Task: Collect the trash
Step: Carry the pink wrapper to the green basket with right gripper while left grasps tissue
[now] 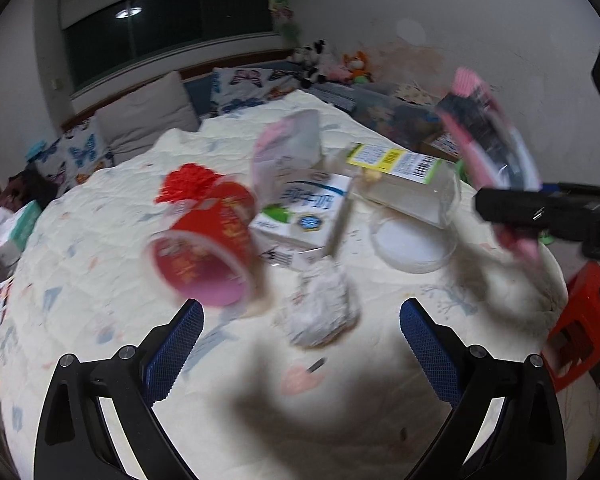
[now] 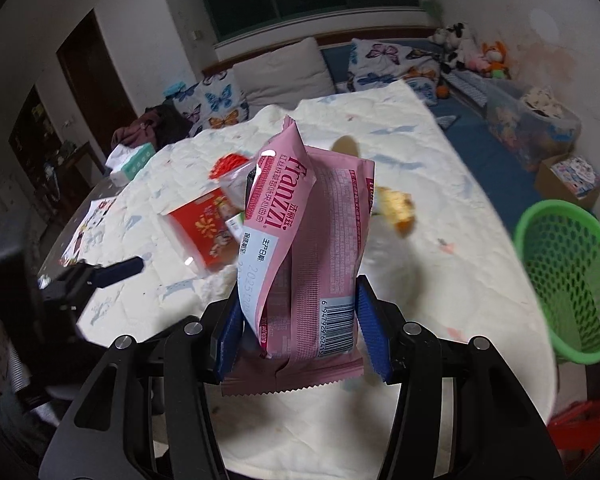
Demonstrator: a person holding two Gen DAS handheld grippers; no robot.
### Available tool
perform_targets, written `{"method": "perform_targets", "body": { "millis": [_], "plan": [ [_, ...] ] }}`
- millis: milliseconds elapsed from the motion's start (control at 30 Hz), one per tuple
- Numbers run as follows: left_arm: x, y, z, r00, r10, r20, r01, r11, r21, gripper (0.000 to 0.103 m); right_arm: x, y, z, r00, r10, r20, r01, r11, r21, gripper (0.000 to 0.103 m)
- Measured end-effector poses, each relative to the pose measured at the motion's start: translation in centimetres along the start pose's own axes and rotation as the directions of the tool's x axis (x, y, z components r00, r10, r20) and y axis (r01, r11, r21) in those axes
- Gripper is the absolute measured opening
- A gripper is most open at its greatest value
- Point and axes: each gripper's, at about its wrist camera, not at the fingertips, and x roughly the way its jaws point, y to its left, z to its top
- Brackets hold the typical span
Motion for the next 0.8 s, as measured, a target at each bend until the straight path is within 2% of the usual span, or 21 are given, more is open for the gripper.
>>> {"method": "perform_targets", "body": {
  "millis": [33,133,300,400,467,533,567,700,800],
  "plan": [
    [0.5,-0.4,0.1,1.0,-0.003,-0.006,0.003,1.0,0.012,0.094,-0.4,-0.6,0.0,1.0,-0.012,0.007,0.012,1.0,0.004,0.053],
    [1.9,-1.1,0.4,0.999,0.011,-0.035,-0.01,0.999,0.032,0.081,-1.4,-2.4,0.0,0.998,-0.056,0.02,0.055,0.998,0.018,0.053],
    [3.1,-1.4,0.3,0.998,0.034,-0.057,-0.032,0.999,0.03,0.069,-2.4,-5.6,-0.3,0.993,-0.117,0.026,0.115,0.992,0.05,0.053],
    [3.6,-1.6,0.1,0.997,0.035,-0.075,-0.033,0.999,0.034,0.057,-2.8,-7.3,-0.5,0.989,-0.146,0.028,0.144,0.987,0.065,0.053],
    [3.7,-1.7,0.0,0.996,0.033,-0.08,-0.03,0.999,0.038,0.042,-2.9,-8.4,-0.6,0.986,-0.166,0.029,0.164,0.984,0.076,0.053],
    [3.6,-1.7,0.1,0.996,0.029,-0.085,-0.027,0.999,0.031,0.038,-3.0,-9.5,-0.7,0.982,-0.189,0.025,0.186,0.979,0.087,0.053],
    [3.3,-1.7,0.2,0.996,0.029,-0.083,-0.027,0.999,0.027,0.029,-3.1,-9.9,-0.8,0.98,-0.199,0.025,0.196,0.976,0.093,0.053],
    [1.7,-1.6,0.6,0.998,-0.005,-0.067,0.006,1.0,0.008,0.028,-3.2,-12.9,-1.0,0.969,-0.245,0.01,0.242,0.962,0.13,0.053],
    [0.2,-1.9,1.1,0.999,-0.015,-0.038,0.015,1.0,0.012,0.028,-2.8,-15.1,-1.3,0.954,-0.299,-0.009,0.298,0.944,0.142,0.053]
  ]
}}
